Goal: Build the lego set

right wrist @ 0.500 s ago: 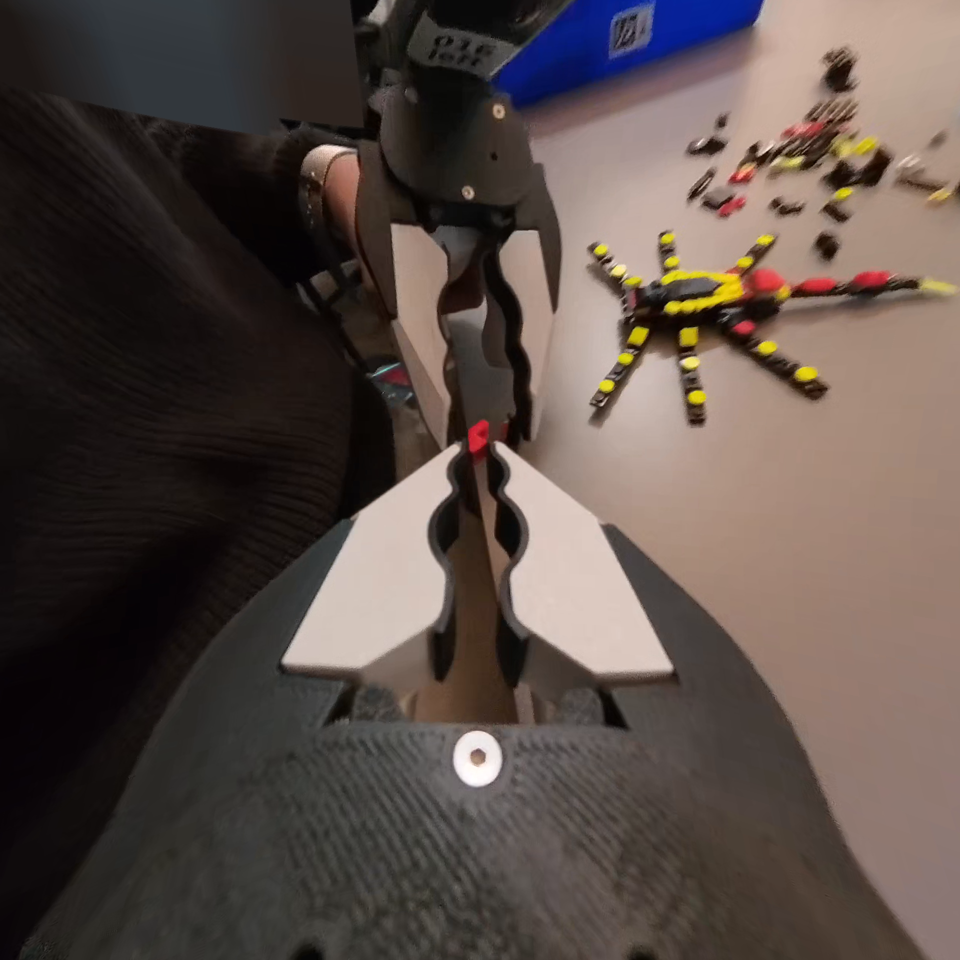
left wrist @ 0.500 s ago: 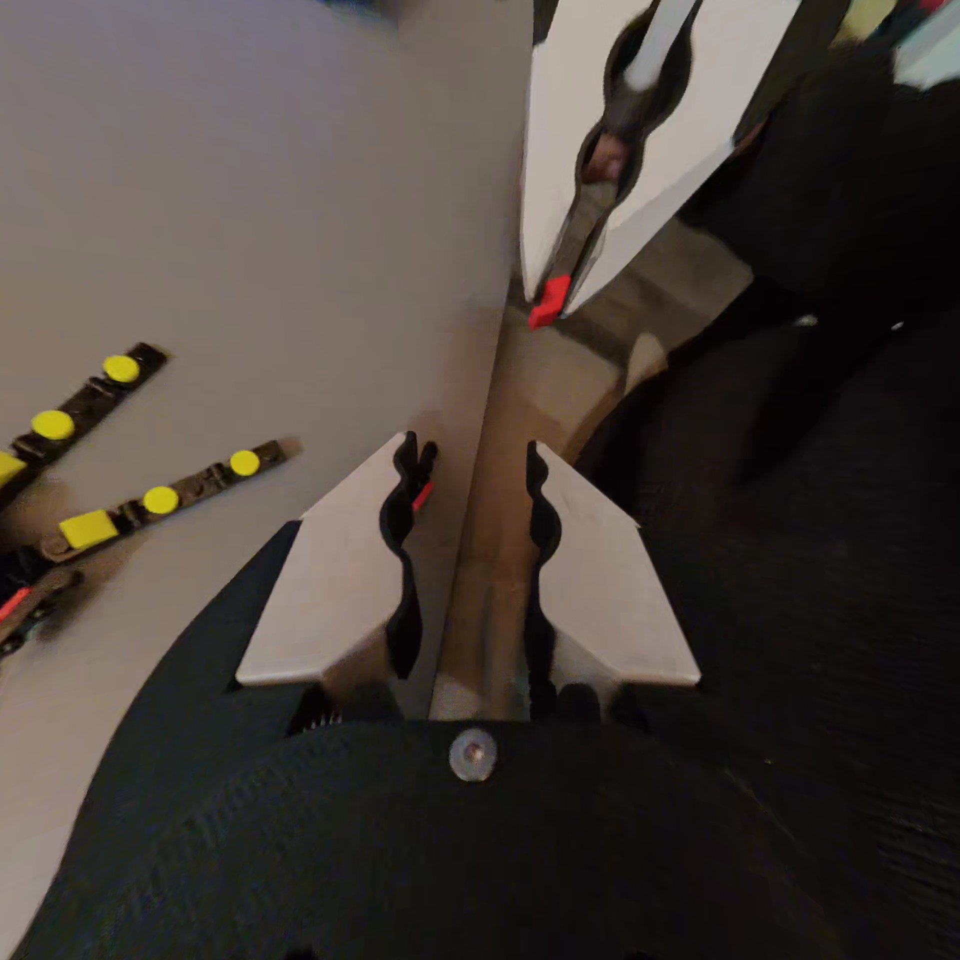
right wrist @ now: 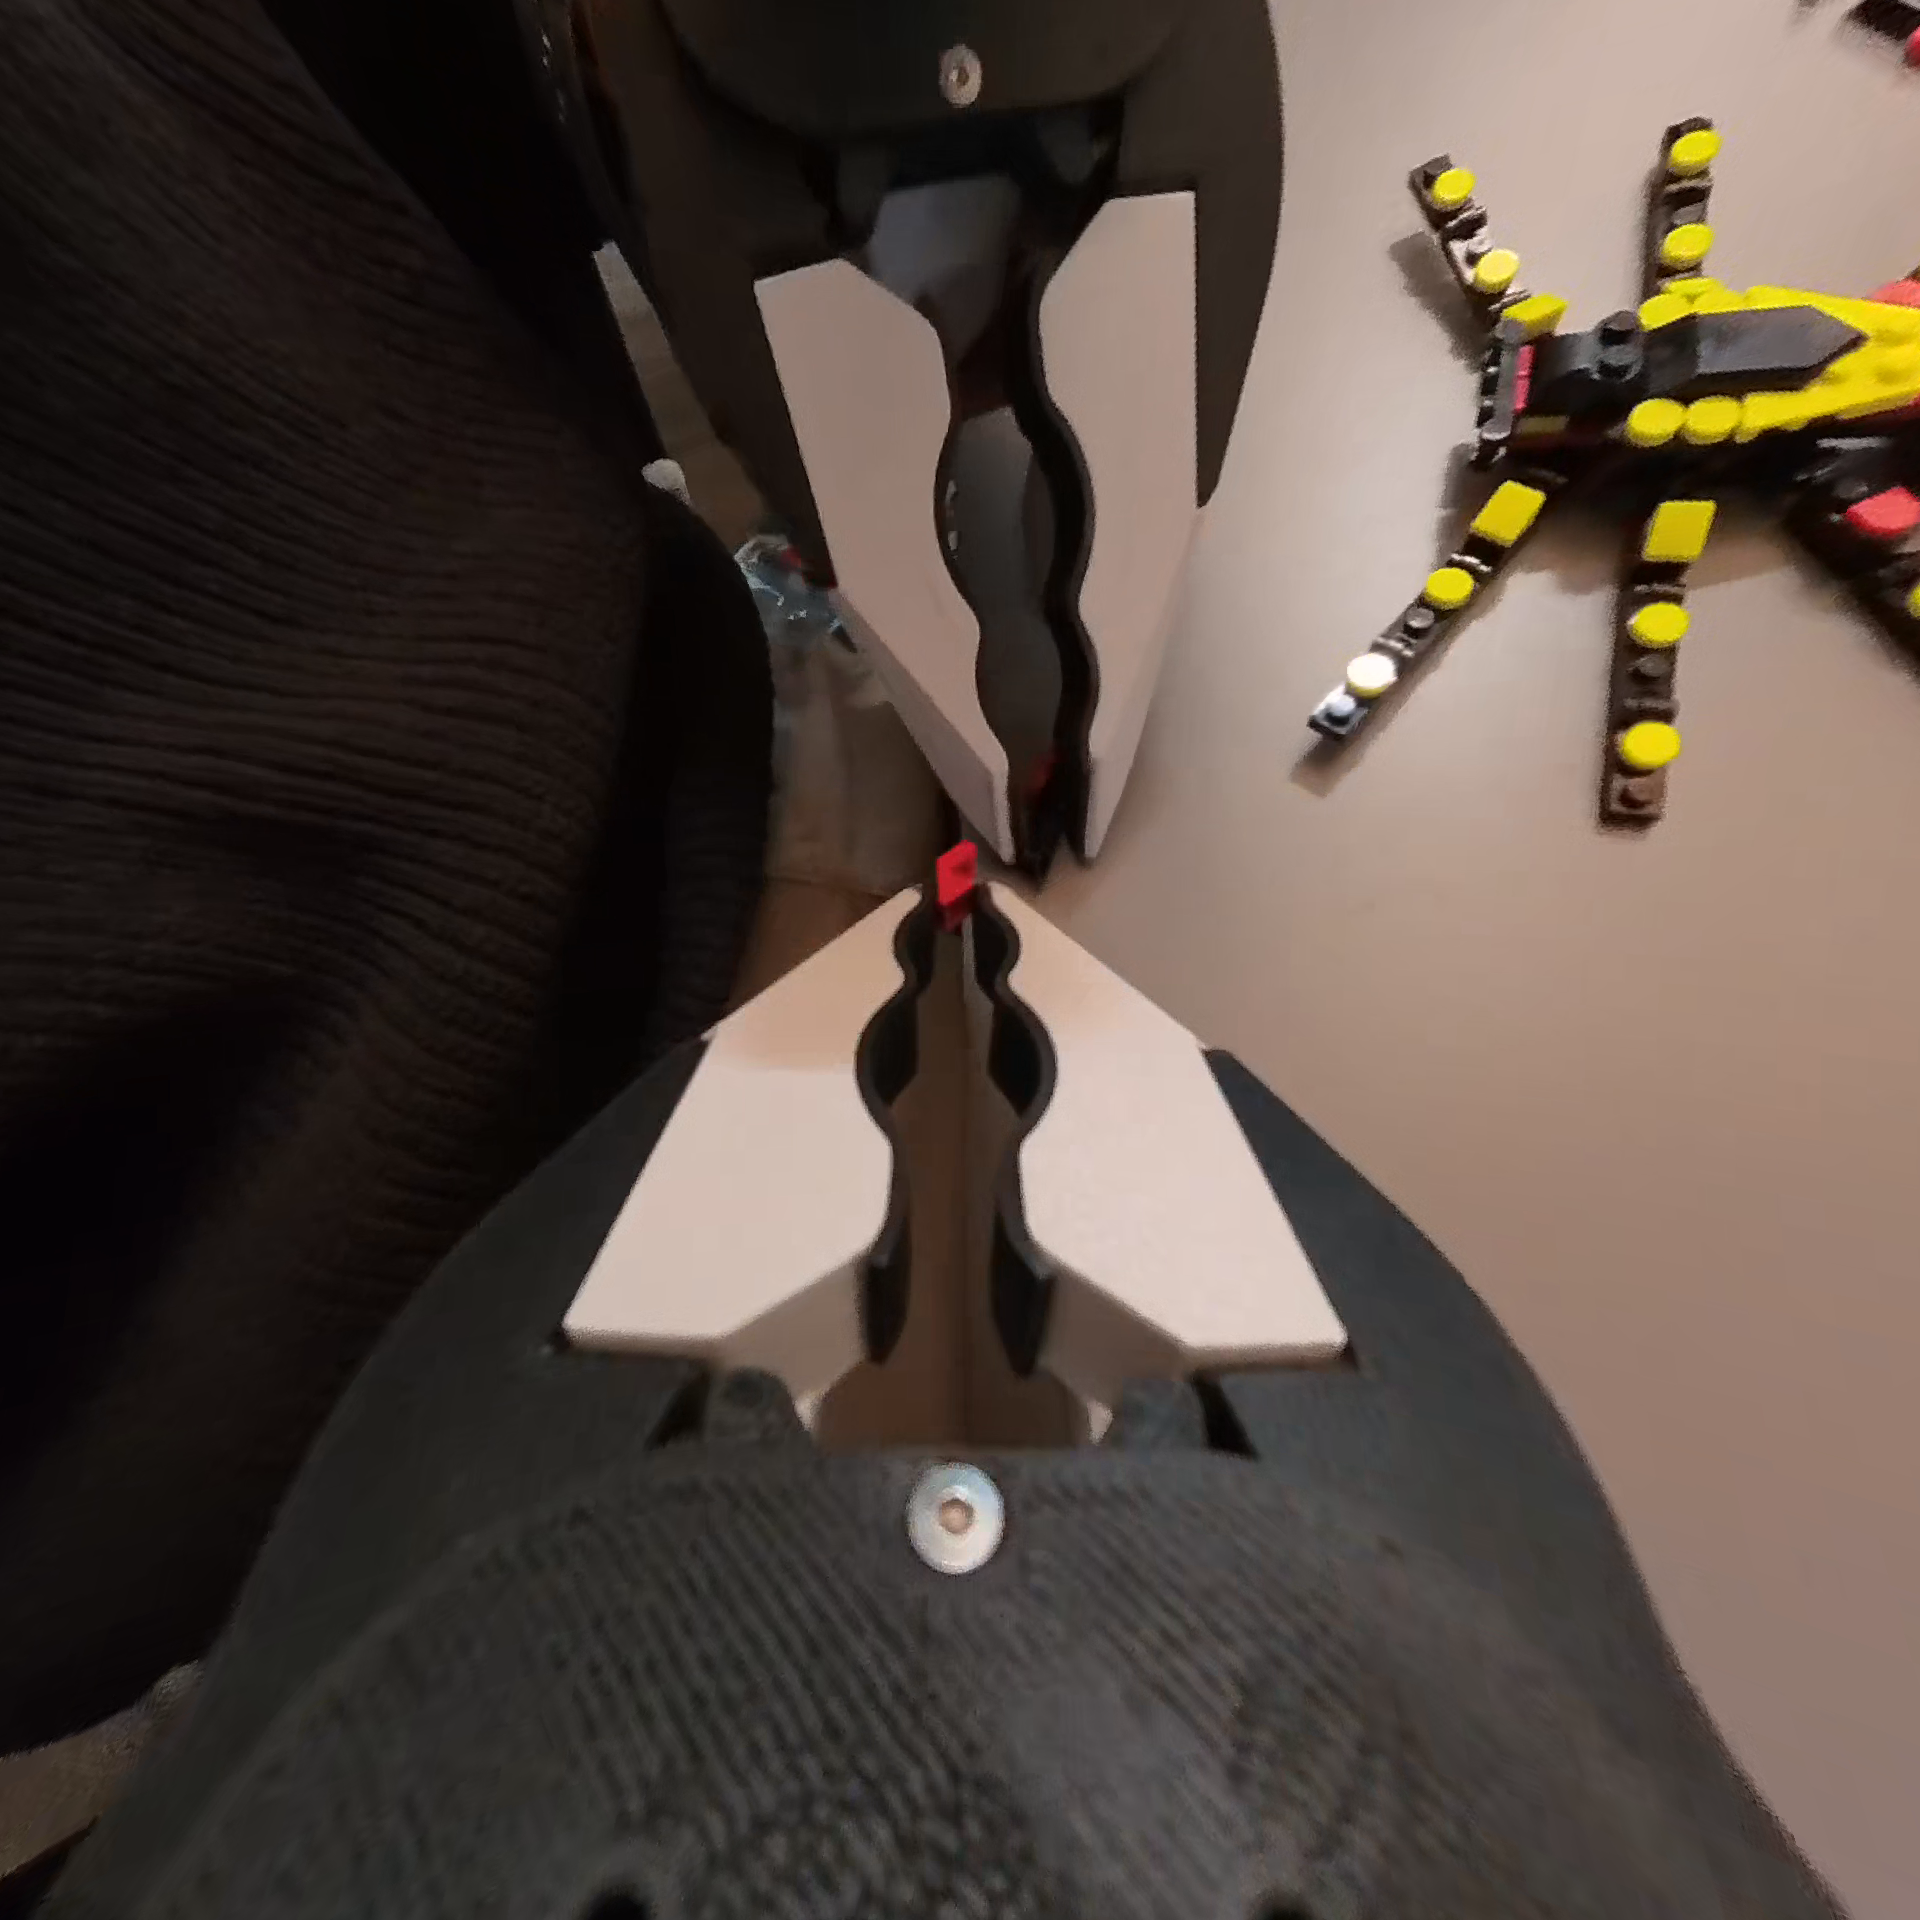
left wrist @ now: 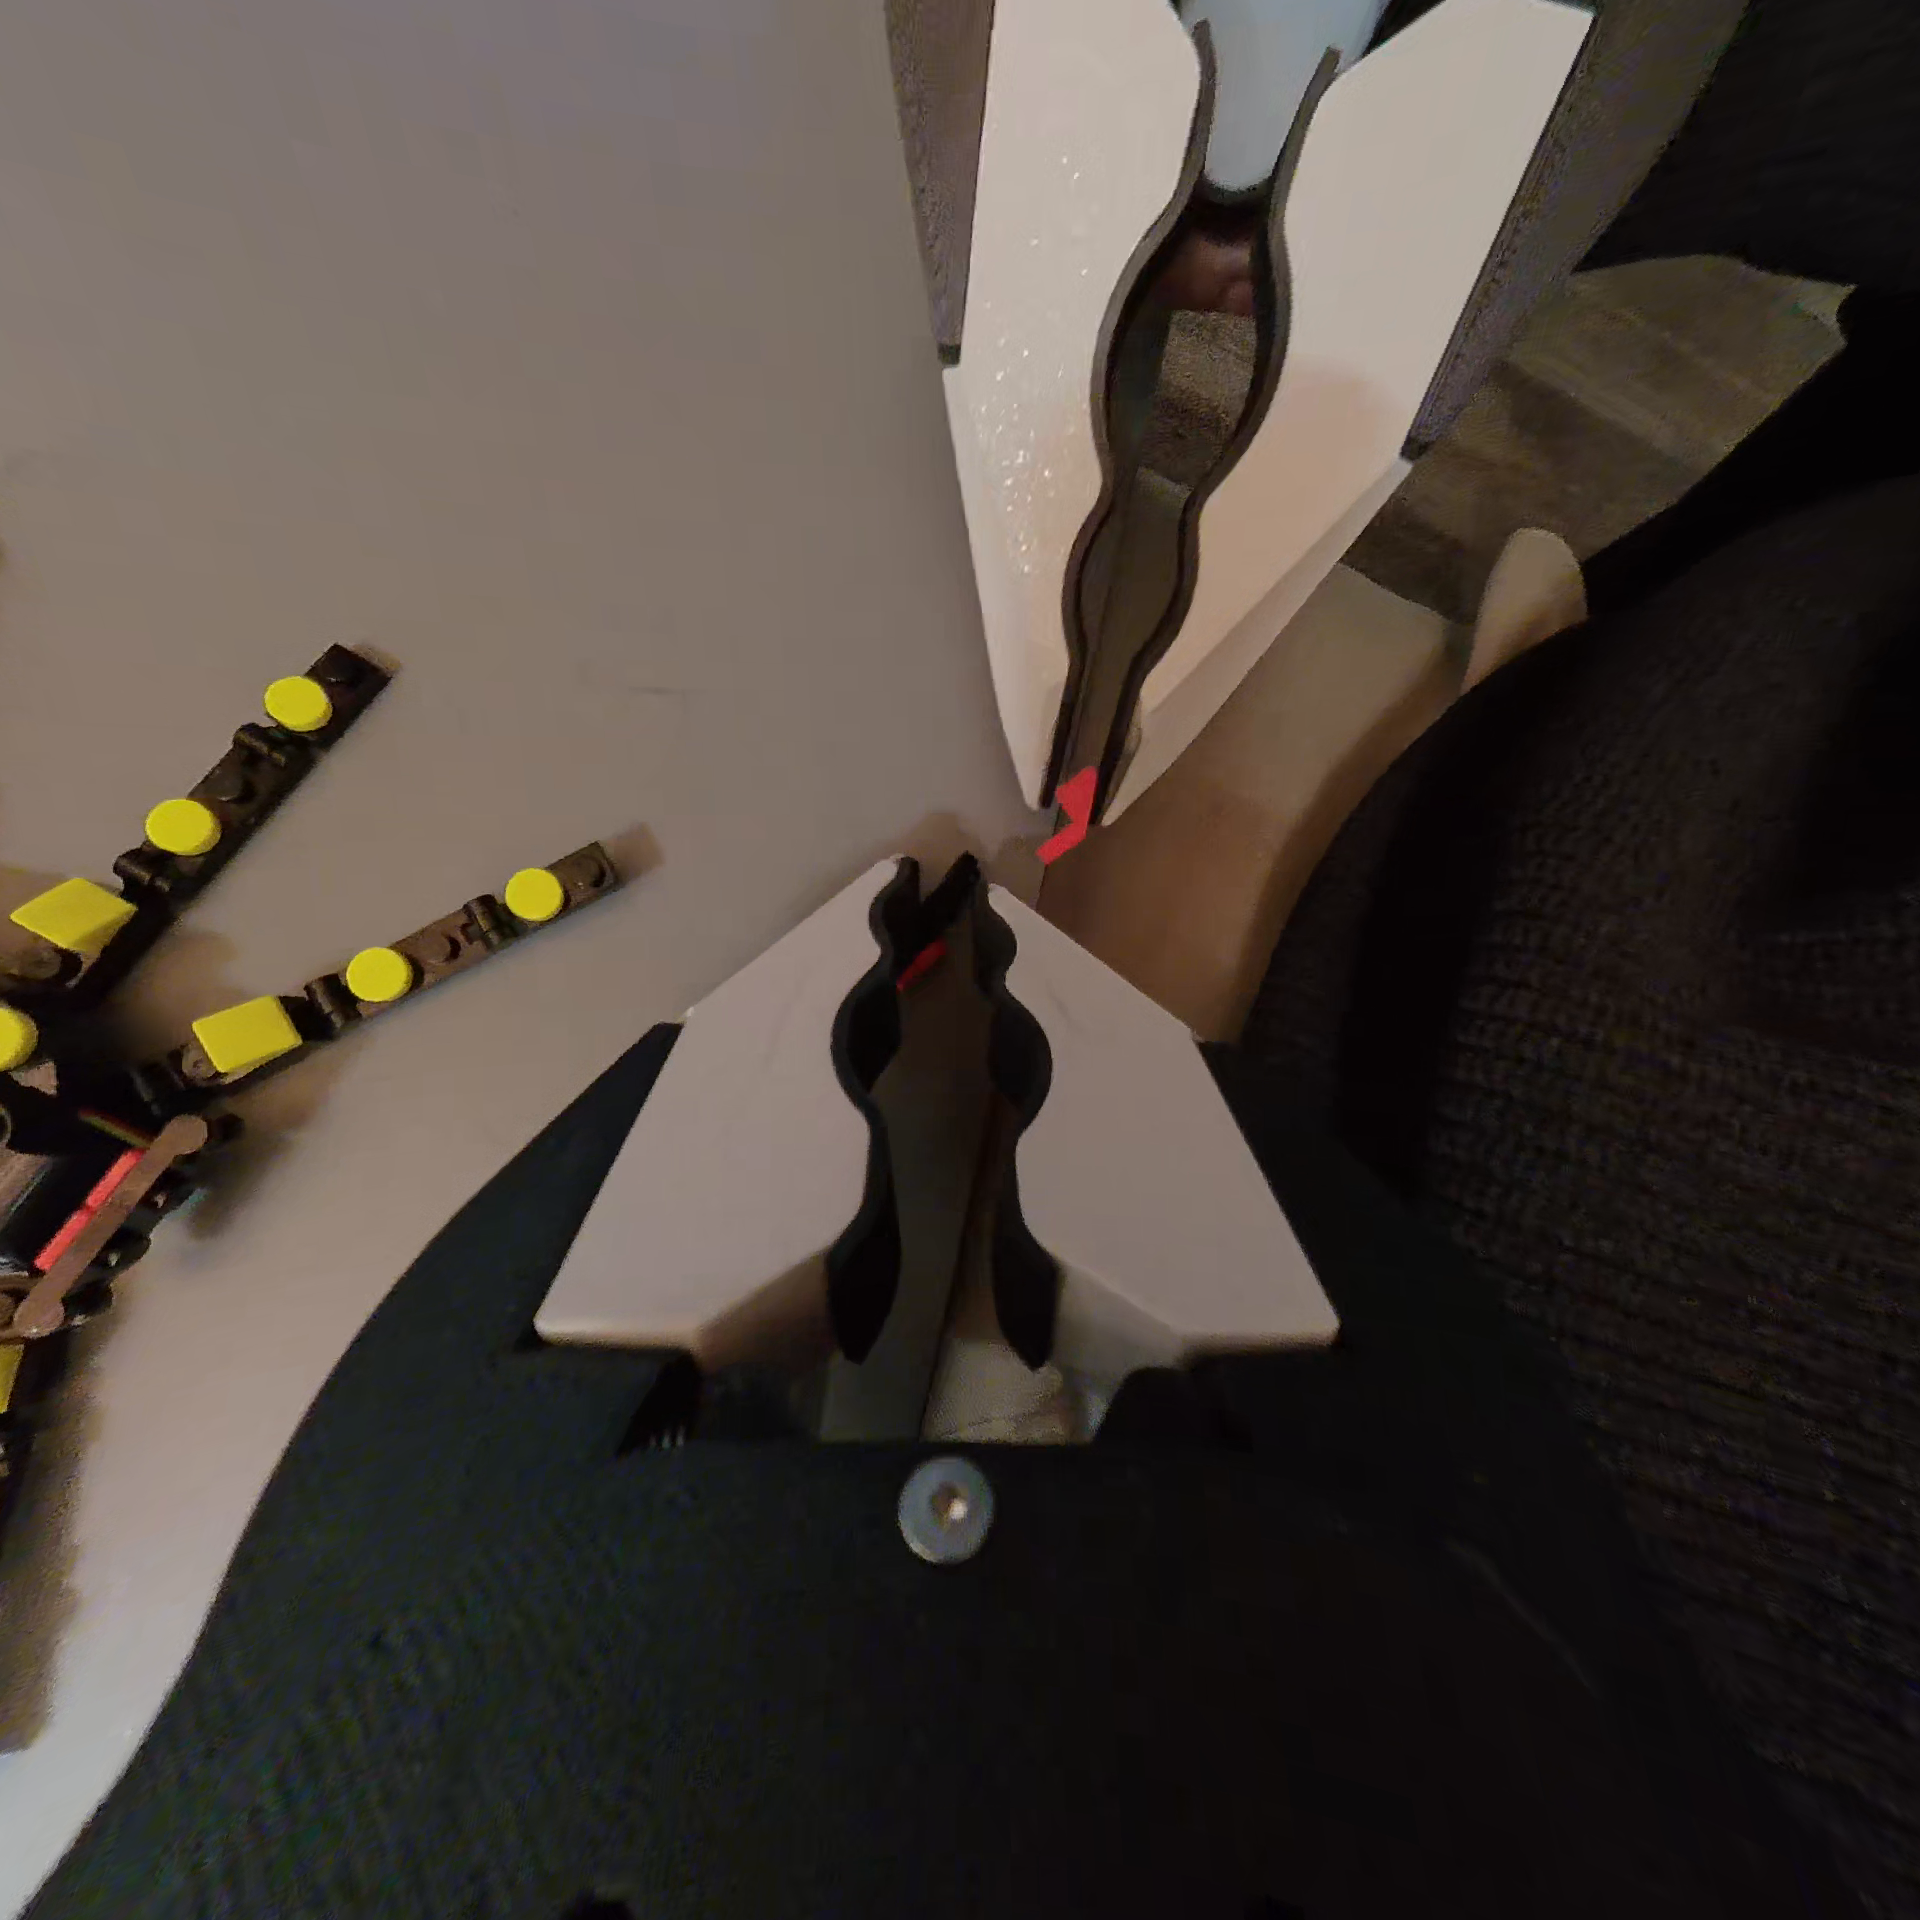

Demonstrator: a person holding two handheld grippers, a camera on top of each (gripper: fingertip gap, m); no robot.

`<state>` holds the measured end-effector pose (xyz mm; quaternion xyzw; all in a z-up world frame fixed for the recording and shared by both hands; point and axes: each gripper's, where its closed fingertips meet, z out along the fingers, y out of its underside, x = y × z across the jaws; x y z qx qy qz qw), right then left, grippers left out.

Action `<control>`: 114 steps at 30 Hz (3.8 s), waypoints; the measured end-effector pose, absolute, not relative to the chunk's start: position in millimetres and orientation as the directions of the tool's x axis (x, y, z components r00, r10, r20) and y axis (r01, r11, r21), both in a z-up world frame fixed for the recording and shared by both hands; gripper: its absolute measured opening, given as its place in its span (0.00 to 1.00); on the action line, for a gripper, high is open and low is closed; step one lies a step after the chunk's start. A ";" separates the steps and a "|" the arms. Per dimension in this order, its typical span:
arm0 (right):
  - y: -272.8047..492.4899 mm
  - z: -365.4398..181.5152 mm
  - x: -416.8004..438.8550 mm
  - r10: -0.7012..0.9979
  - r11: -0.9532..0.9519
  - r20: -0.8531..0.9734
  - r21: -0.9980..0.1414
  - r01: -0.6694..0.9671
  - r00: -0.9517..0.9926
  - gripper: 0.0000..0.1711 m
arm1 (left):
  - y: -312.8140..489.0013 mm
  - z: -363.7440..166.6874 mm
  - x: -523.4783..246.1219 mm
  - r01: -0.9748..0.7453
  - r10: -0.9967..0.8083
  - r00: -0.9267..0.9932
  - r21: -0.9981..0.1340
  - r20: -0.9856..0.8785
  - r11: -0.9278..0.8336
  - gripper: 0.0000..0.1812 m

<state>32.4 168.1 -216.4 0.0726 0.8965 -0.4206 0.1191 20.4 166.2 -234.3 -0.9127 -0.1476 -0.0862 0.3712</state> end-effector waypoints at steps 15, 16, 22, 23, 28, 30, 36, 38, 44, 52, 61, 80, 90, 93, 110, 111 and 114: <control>174.8 -205.9 50.9 -0.094 0.631 -0.251 -0.763 0.137 -0.963 0.03 | 173.0 -211.1 43.3 0.378 0.053 0.896 -0.693 0.441 -0.614 0.01; 174.7 -204.9 52.9 -0.106 0.631 -0.243 -0.766 0.124 -0.964 0.03 | 173.9 -207.8 45.6 0.374 0.034 0.894 -0.702 0.446 -0.606 0.01; 174.5 -205.6 62.5 -0.144 0.656 -0.185 -0.753 0.046 -0.972 0.03 | 177.1 -201.6 62.3 0.321 -0.055 0.895 -0.725 0.442 -0.609 0.01; 174.8 -205.4 65.8 -0.152 0.659 -0.190 -0.751 0.044 -0.970 0.03 | 177.6 -201.0 64.5 0.307 -0.064 0.899 -0.730 0.433 -0.611 0.01; 176.1 -208.0 75.2 -0.153 0.682 -0.200 -0.730 0.043 -0.968 0.03 | 179.1 -203.5 72.6 0.271 -0.084 0.907 -0.725 0.412 -0.633 0.00; 176.9 -211.2 77.1 -0.156 0.696 -0.199 -0.717 0.035 -0.967 0.03 | 178.8 -208.4 76.3 0.254 -0.088 0.910 -0.712 0.405 -0.654 0.00; 177.5 -213.2 80.6 -0.157 0.705 -0.222 -0.708 0.048 -0.962 0.03 | 179.7 -211.9 80.1 0.230 -0.086 0.919 -0.702 0.384 -0.674 0.00; 177.6 -213.3 81.6 -0.155 0.704 -0.234 -0.708 0.059 -0.960 0.03 | 180.0 -211.8 81.1 0.232 -0.087 0.918 -0.700 0.387 -0.676 0.00; 176.4 -205.3 91.2 -0.165 0.670 -0.357 -0.724 0.161 -0.920 0.03 | 179.4 -207.8 91.2 0.243 -0.112 0.901 -0.702 0.419 -0.670 0.01; 174.0 -181.0 115.7 -0.246 0.575 -0.483 -0.771 0.274 -0.840 0.03 | 174.7 -190.5 114.4 0.341 -0.138 0.839 -0.706 0.526 -0.621 0.01; 172.1 -172.6 124.5 -0.234 0.543 -0.473 -0.788 0.290 -0.849 0.03 | 175.6 -179.6 125.1 0.386 -0.161 0.804 -0.708 0.572 -0.591 0.01; 170.4 -176.0 137.9 -0.159 0.512 -0.521 -0.770 0.381 -0.838 0.03 | 173.0 -180.6 140.8 0.394 -0.210 0.759 -0.692 0.616 -0.605 0.03; 168.3 -173.1 137.3 -0.169 0.494 -0.515 -0.782 0.380 -0.840 0.03 | 171.5 -178.2 141.5 0.359 -0.261 0.766 -0.728 0.588 -0.585 0.03; 167.6 -171.3 133.2 -0.150 0.479 -0.494 -0.794 0.375 -0.856 0.03 | 170.9 -175.2 138.1 0.363 -0.273 0.766 -0.742 0.582 -0.564 0.02; 169.5 -168.1 127.8 -0.112 0.450 -0.557 -0.767 0.457 -0.823 0.03 | 173.8 -175.7 135.4 0.264 -0.277 0.842 -0.802 0.463 -0.536 0.02; 169.6 -168.0 128.5 -0.117 0.450 -0.566 -0.762 0.465 -0.816 0.03 | 174.0 -175.8 136.1 0.257 -0.280 0.845 -0.804 0.456 -0.537 0.02; 170.0 -167.1 130.5 -0.136 0.449 -0.589 -0.753 0.481 -0.797 0.03 | 174.2 -175.1 138.4 0.244 -0.292 0.845 -0.809 0.448 -0.536 0.03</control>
